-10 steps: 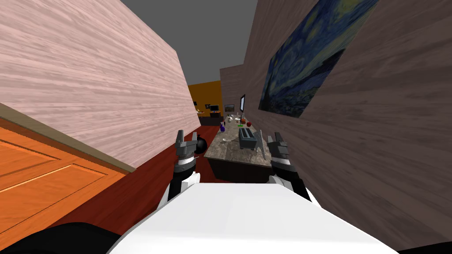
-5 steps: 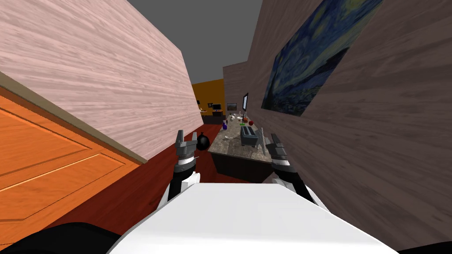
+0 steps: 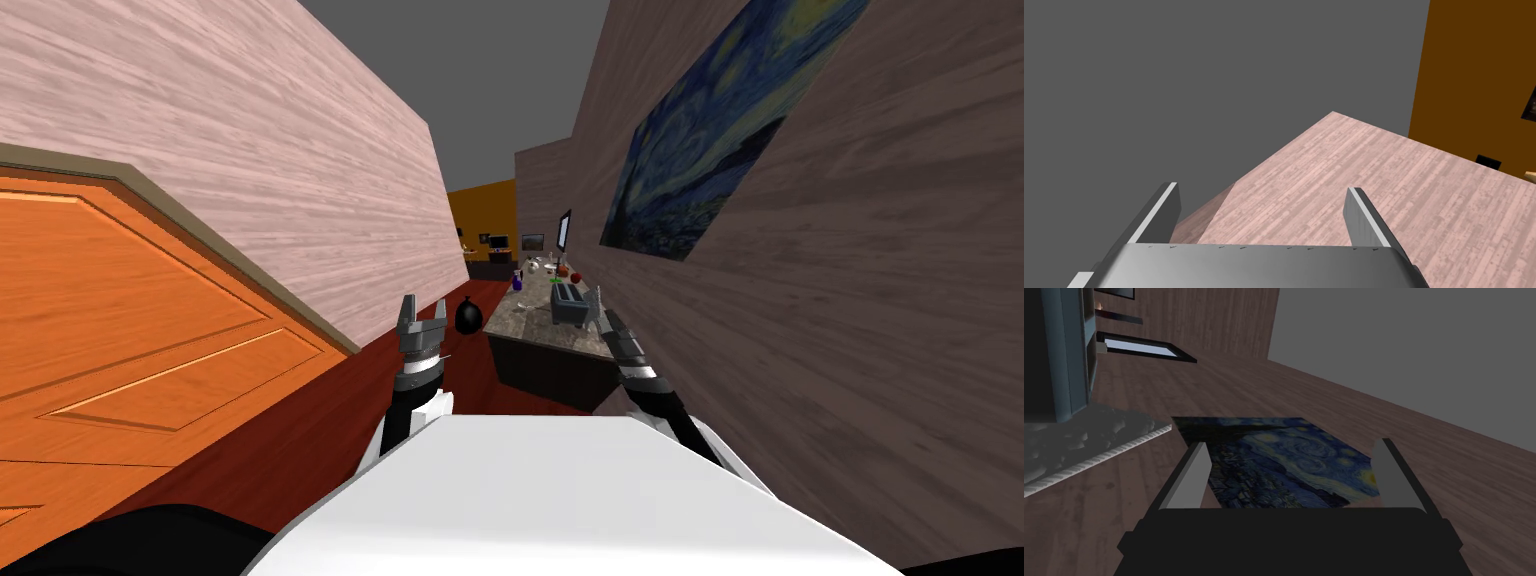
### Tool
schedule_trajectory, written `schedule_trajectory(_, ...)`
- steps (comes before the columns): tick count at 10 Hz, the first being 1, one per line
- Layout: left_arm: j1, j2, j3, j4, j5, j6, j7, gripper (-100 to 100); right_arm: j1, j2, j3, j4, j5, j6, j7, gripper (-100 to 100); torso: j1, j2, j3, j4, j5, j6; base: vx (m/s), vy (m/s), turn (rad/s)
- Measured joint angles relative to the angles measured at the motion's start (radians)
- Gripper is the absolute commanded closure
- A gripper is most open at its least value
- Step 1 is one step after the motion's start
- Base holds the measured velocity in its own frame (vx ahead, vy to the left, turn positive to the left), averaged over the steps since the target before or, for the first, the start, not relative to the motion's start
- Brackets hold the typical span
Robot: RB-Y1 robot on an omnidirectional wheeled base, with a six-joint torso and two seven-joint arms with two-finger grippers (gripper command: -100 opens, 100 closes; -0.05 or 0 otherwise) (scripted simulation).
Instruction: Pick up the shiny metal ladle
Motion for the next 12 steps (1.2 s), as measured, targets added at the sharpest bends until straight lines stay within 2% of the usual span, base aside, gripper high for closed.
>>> schedule_trajectory(3, 0.0, 0.0, 0.0, 0.0, 0.0, 0.0, 0.0, 0, 0.006, -0.084, 0.0, 0.069, 0.023, -0.023, 0.018, -100, 0.0, -0.002, -0.001, 0.0, 0.0, 0.0, -0.11, 0.065, 0.17)
schedule_trajectory(4, 0.0, 0.0, 0.0, 0.0, 0.0, 0.0, 0.0, 0, 0.0, -0.113, -0.001, 0.108, 0.032, -0.032, 0.023, -100, 0.001, -0.002, -0.001, -0.001, 0.0, 0.0, -0.078, 0.053, 0.088)
schedule_trajectory(7, 0.0, 0.0, 0.0, 0.0, 0.0, 0.0, 0.0, 0, 0.011, -0.184, -0.003, 0.148, 0.051, -0.036, 0.035, -100, -0.001, -0.005, -0.003, -0.001, 0.0, 0.0, -0.053, 0.059, 0.15)
schedule_trajectory(8, 0.0, 0.0, 0.0, 0.0, 0.0, 0.0, 0.0, 0, 0.011, -0.205, 0.004, 0.185, 0.065, -0.048, 0.047, -100, 0.001, -0.005, -0.003, -0.001, 0.0, 0.0, -0.049, 0.068, 0.087)
schedule_trajectory(12, 0.0, 0.0, 0.0, 0.0, 0.0, 0.0, 0.0, 0, 0.026, -0.316, -0.003, 0.271, 0.095, -0.065, 0.061, -100, 0.0, -0.007, -0.004, -0.002, 0.0, 0.0, -0.036, 0.069, 0.146)
